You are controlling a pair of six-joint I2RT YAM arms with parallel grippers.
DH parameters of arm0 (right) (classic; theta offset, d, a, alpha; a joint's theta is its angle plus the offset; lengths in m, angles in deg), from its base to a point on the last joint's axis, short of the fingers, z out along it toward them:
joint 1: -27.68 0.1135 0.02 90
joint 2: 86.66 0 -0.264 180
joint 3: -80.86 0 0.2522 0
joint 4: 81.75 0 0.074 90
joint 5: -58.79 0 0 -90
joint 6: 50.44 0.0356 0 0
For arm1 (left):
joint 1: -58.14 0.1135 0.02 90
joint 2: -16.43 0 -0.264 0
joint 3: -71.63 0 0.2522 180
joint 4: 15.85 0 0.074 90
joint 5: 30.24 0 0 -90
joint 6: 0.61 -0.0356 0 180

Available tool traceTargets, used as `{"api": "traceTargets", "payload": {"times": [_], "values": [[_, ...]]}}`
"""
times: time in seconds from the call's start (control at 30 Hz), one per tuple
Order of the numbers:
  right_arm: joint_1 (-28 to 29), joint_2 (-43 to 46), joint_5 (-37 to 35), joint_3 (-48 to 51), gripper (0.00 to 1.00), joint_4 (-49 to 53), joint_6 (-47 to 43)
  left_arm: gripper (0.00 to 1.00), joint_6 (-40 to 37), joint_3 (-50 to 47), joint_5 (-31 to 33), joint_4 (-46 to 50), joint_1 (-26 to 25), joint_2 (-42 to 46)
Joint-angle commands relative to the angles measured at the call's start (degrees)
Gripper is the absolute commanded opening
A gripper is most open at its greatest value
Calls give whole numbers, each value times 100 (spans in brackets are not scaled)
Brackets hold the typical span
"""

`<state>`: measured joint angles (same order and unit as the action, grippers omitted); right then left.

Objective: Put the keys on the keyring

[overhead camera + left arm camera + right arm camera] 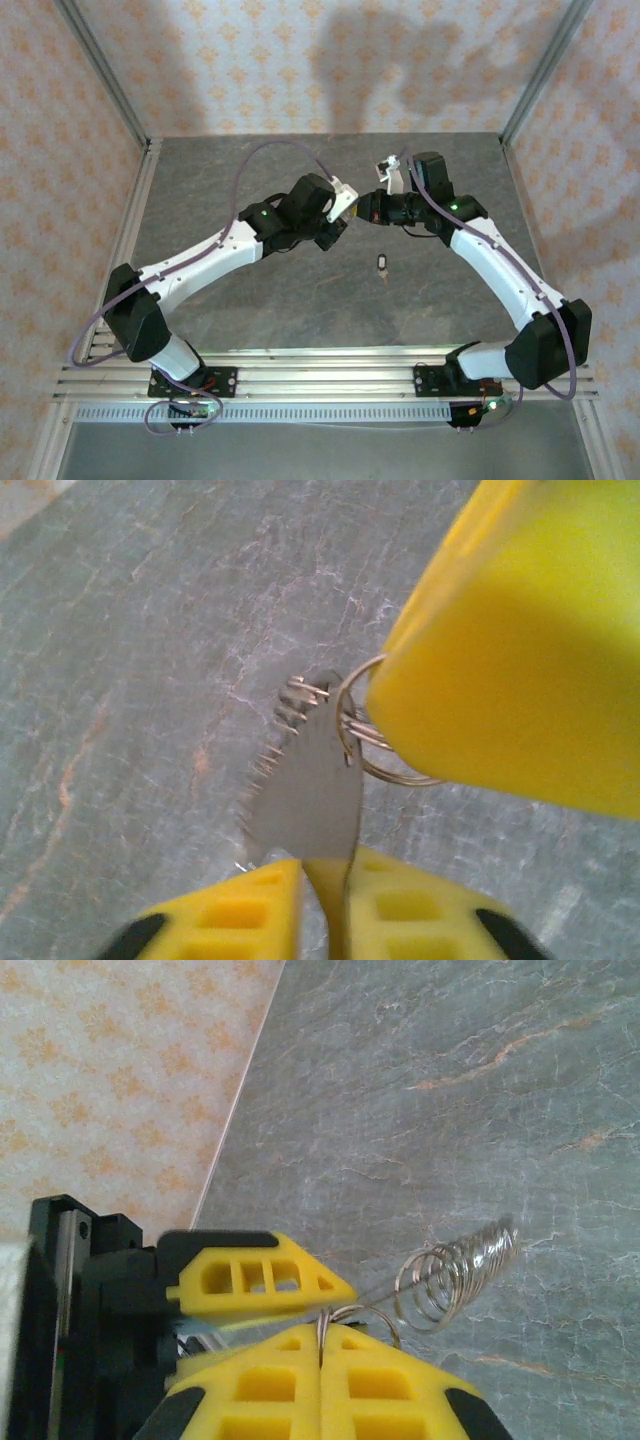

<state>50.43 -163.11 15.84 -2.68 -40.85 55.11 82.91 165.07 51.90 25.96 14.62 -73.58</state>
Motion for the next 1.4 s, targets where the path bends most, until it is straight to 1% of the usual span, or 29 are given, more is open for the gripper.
{"api": "traceTargets", "payload": {"times": [0.0,0.2,0.4,0.53,0.6,0.7,0.77,0.93,1.0,1.1,1.17,1.27,1.33,1.37], "values": [[37,67,-249,-254,0,205,-234,0,-89,116,90,80,-22,13],[46,51,-875,-393,0,522,-517,0,-99,-109,-330,-132,-24,285],[114,-12,-1124,-483,0,426,-625,0,-73,-154,-753,-204,-89,404],[160,107,-1115,-276,0,-325,-362,0,-108,-120,-919,-195,-251,410],[135,322,-1384,8,0,-927,-43,0,-72,-160,-957,-226,-306,460],[55,532,-1246,507,0,-2013,539,0,159,-341,-915,-450,-305,625],[46,492,-1068,598,0,-2242,603,0,375,-458,-868,-624,-313,757],[-79,546,-488,878,0,-2671,592,48,877,-743,-548,-1076,-304,1257],[-137,616,-294,955,0,-2736,529,60,1084,-820,-356,-1232,-273,1509],[-181,689,0,979,0,-2669,331,72,1460,-888,-77,-1417,-119,1842],[-215,752,220,997,0,-2663,249,78,1775,-893,-33,-1469,122,1971],[-224,833,664,1036,0,-2777,166,80,2168,-840,-318,-1495,540,1997],[-231,838,916,1045,0,-2786,124,81,2348,-843,-631,-1600,779,1961],[-235,983,1019,1057,0,-2835,154,81,2442,-872,-835,-1699,894,1936]]}}
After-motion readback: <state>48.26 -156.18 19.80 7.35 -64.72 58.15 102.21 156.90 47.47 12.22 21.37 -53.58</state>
